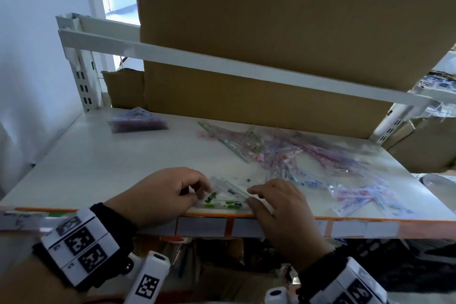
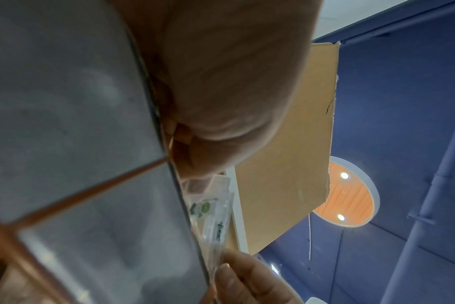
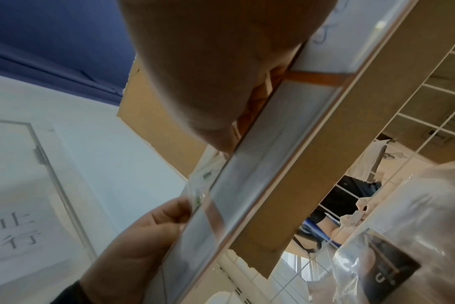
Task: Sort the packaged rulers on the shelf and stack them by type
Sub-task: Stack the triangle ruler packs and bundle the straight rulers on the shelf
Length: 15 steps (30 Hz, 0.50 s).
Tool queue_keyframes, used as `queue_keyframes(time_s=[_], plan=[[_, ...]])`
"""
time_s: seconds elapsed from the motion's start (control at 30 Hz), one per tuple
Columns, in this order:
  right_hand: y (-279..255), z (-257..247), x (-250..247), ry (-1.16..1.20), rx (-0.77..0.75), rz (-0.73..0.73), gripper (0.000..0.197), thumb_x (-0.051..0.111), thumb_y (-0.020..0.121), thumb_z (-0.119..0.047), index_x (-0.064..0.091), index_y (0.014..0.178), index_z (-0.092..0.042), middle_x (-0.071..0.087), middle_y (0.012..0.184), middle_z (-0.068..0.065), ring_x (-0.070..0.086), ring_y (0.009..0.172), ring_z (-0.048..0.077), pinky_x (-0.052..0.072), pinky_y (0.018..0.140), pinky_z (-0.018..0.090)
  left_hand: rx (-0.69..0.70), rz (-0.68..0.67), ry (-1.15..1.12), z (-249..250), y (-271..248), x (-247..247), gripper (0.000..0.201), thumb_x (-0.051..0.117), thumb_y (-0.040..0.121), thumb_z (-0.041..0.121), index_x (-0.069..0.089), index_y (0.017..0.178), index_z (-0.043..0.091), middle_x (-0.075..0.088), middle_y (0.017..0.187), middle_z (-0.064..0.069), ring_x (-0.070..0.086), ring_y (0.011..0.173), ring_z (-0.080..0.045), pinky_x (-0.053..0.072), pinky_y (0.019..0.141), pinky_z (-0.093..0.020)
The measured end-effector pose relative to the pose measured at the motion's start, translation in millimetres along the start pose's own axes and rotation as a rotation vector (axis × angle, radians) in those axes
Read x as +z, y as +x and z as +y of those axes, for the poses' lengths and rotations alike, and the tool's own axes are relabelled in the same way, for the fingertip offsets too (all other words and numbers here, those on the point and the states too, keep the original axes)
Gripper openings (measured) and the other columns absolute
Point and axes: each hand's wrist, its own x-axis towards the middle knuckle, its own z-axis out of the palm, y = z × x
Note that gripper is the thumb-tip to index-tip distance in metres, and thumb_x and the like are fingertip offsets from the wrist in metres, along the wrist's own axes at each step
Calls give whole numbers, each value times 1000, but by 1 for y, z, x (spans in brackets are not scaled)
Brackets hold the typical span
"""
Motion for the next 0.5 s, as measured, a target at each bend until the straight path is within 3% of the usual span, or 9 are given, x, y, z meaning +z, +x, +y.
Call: queue_keyframes(time_s=[0.07, 0.2, 0.33, 0.43, 0.5], plan=[[4, -4, 2, -30, -11, -43, 23, 56, 93, -40, 71, 106, -28, 60, 92, -10, 57, 91, 15, 46, 81, 33, 36, -15, 48, 0, -1, 0, 21, 60, 87, 25, 63, 96, 44, 62, 93, 26, 56, 92, 9, 44, 73, -9], [14, -11, 3, -20, -54, -127, 20, 55, 94, -41, 68, 103, -27, 58, 91, -11, 54, 91, 11, 43, 81, 28, 62, -5, 92, -2, -1, 2, 20, 62, 82, 52, 64, 97, 39, 60, 89, 24, 54, 88, 8, 42, 68, -10], [22, -17, 1, -13, -79, -201, 35, 41, 92, -56, 65, 93, -32, 55, 83, -14, 49, 80, 4, 43, 72, 26, 28, 24, 89, -1, -1, 3, 7, 65, 88, 42, 61, 93, 44, 60, 83, 24, 54, 87, 8, 42, 64, -10], [33, 0, -12, -31, 68, -146, 32, 44, 88, -61, 63, 92, -34, 56, 83, -18, 53, 79, 1, 43, 66, 21, -14, 28, 61, -1, -1, 2, 4, 65, 88, 40, 62, 89, 40, 62, 83, 20, 55, 86, 6, 46, 65, -14], [41, 23, -25, -139, 258, -127, 36, 55, 83, -62, 61, 105, -34, 59, 94, -15, 59, 92, 13, 47, 73, 28, -18, 32, 60, 0, -1, 1, 4, 66, 88, 38, 62, 89, 38, 62, 83, 19, 55, 87, 6, 47, 68, -15]])
